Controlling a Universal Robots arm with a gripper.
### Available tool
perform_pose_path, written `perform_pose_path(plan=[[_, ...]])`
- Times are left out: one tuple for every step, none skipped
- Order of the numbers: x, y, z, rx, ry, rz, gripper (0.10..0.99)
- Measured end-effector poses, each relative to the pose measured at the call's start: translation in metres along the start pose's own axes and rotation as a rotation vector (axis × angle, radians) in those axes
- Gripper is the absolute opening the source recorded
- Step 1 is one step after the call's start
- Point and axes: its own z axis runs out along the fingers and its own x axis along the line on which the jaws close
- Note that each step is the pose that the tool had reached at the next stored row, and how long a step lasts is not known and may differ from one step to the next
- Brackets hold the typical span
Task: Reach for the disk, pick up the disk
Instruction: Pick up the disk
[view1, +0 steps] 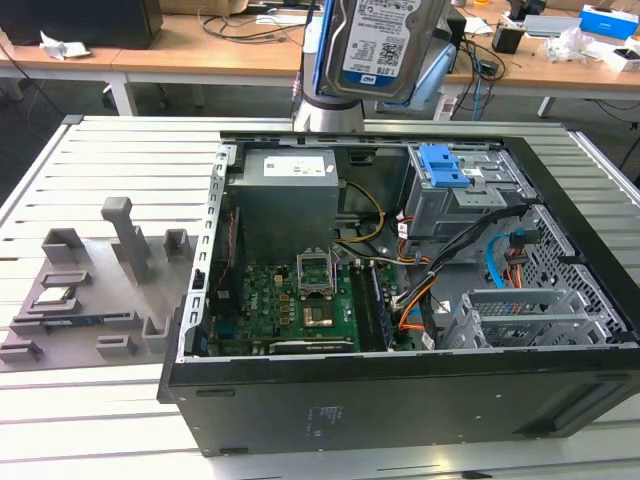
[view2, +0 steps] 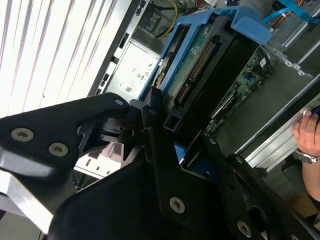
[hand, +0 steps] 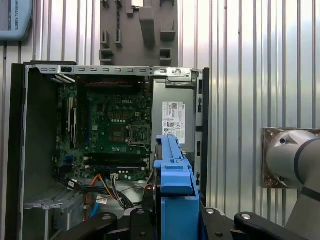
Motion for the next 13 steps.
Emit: perform_pose_path(plan=[[0.0000,-0.0033,-0.0001,0.000,0.0000,0.000,0.365],[0.0001,-0.0063,-0.0002,0.000,0.0000,0.000,0.365],[0.0001,-0.0086,-0.0003,0.000,0.0000,0.000,0.365],[0.0002,-0.0137,-0.0005,0.000,0.0002,0.000,0.365],[0.0002,-0.0171,-0.0006,0.000,0.0002,0.000,0.365],[0.0003,-0.0194,-0.0007,0.000,0.0002,0.000,0.365],[0.0003,-0.0235,-0.0009,0.000,0.0004,0.000,0.365],[0.0004,-0.0271,-0.0010,0.000,0.0004,0.000,0.365],[0.0005,-0.0300,-0.0012,0.000,0.0004,0.000,0.365],[0.0005,-0.0322,-0.0012,0.000,0.0004,0.000,0.365],[0.0005,-0.0362,-0.0014,0.000,0.0005,0.000,0.365],[0.0006,-0.0401,-0.0016,0.000,0.0005,0.000,0.365],[0.0007,-0.0458,-0.0018,0.000,0.0007,0.000,0.365]])
